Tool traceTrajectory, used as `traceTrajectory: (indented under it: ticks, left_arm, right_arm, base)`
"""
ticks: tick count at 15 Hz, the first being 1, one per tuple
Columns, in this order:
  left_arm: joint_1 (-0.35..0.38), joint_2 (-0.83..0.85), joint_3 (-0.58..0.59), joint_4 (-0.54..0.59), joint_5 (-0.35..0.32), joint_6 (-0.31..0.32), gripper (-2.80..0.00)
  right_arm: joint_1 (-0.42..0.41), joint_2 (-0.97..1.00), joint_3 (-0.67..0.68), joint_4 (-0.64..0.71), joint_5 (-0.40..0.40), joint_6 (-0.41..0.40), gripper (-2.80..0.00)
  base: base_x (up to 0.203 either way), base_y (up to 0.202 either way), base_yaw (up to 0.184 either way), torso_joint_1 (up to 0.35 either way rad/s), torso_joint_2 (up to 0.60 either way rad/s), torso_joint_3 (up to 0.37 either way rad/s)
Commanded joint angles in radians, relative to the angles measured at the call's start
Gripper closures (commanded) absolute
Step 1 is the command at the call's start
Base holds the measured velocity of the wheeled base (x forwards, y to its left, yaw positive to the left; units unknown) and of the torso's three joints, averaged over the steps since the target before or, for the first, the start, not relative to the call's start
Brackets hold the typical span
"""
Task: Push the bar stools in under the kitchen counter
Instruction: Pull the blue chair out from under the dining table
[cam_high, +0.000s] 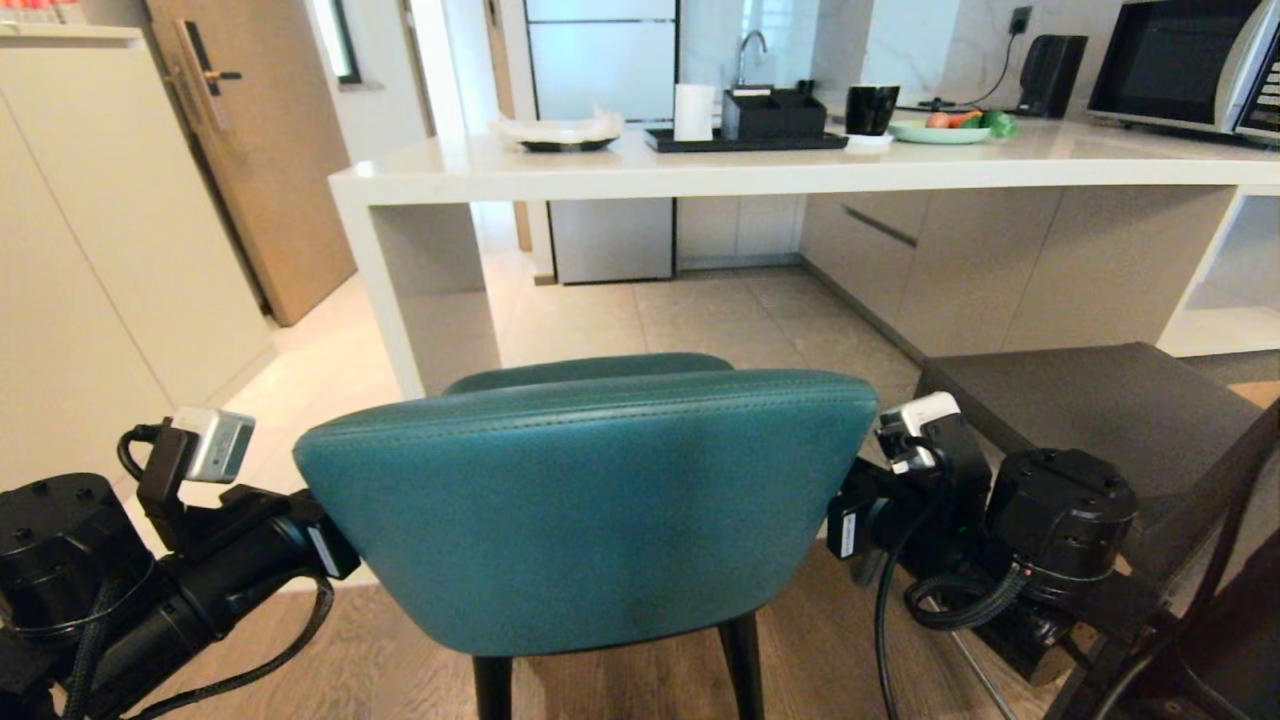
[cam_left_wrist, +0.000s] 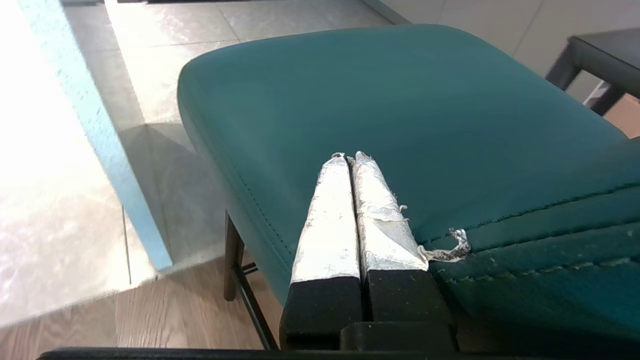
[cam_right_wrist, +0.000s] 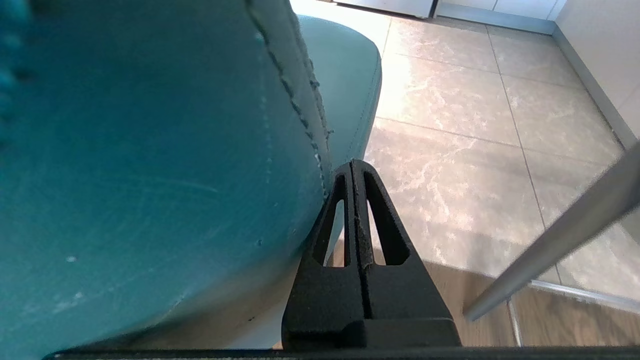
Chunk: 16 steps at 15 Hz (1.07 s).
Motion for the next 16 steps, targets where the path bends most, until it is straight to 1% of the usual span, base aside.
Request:
traceTrajectory:
  ticks: [1, 4, 5, 7, 9, 12, 13, 15, 16]
  left_arm:
    - [0.002, 0.001, -0.002, -0.009, -0.003, -0.001, 0.00]
    - [0.001, -0.001, -0.009, -0.009, -0.004, -0.002, 0.00]
    - [0.001, -0.001, -0.007, -0.011, -0.003, -0.001, 0.00]
    - [0.002, -0.001, -0.004, -0.009, 0.004, -0.001, 0.00]
    - [-0.001, 0.006, -0.015, -0.011, 0.037, -0.001, 0.00]
    - [0.006, 0.009, -0.028, -0.009, 0.041, 0.001, 0.00]
    - [0.022, 0.010, -0.027, -0.010, 0.042, 0.007, 0.00]
    - [0.104, 0.006, -0.023, -0.011, 0.035, 0.010, 0.00]
    - [0.128, 0.010, -0.021, -0.010, 0.033, 0.011, 0.00]
  right_arm:
    - [0.047, 0.000, -0.001, -0.002, -0.003, -0.003, 0.00]
    - [0.047, 0.000, 0.000, -0.002, -0.003, -0.001, 0.00]
    - [0.047, 0.001, -0.001, -0.002, -0.003, -0.002, 0.00]
    - [0.047, 0.002, -0.001, -0.002, -0.003, -0.003, 0.00]
    - [0.044, 0.005, 0.000, -0.002, -0.004, -0.001, 0.00]
    - [0.014, 0.003, 0.003, -0.003, -0.004, -0.003, 0.00]
    - [-0.009, -0.001, 0.007, -0.003, -0.002, -0.004, 0.00]
    - [-0.051, -0.014, 0.030, -0.005, 0.001, -0.002, 0.00]
    - [-0.058, -0.020, 0.044, -0.007, 0.004, -0.001, 0.00]
  base:
    - [-0.192, 0.000, -0.003, 0.003, 0.01, 0.002]
    - [-0.188, 0.000, -0.004, 0.003, 0.00, 0.002]
    - [-0.098, 0.000, -0.004, -0.009, 0.00, 0.007]
    - [0.000, 0.000, 0.000, 0.000, 0.00, 0.000]
    - [0.000, 0.000, 0.000, 0.000, 0.00, 0.000]
    - [0.000, 0.000, 0.000, 0.000, 0.00, 0.000]
    - [0.000, 0.000, 0.000, 0.000, 0.00, 0.000]
    - [0.000, 0.000, 0.000, 0.000, 0.00, 0.000]
    - [0.000, 0.000, 0.000, 0.000, 0.00, 0.000]
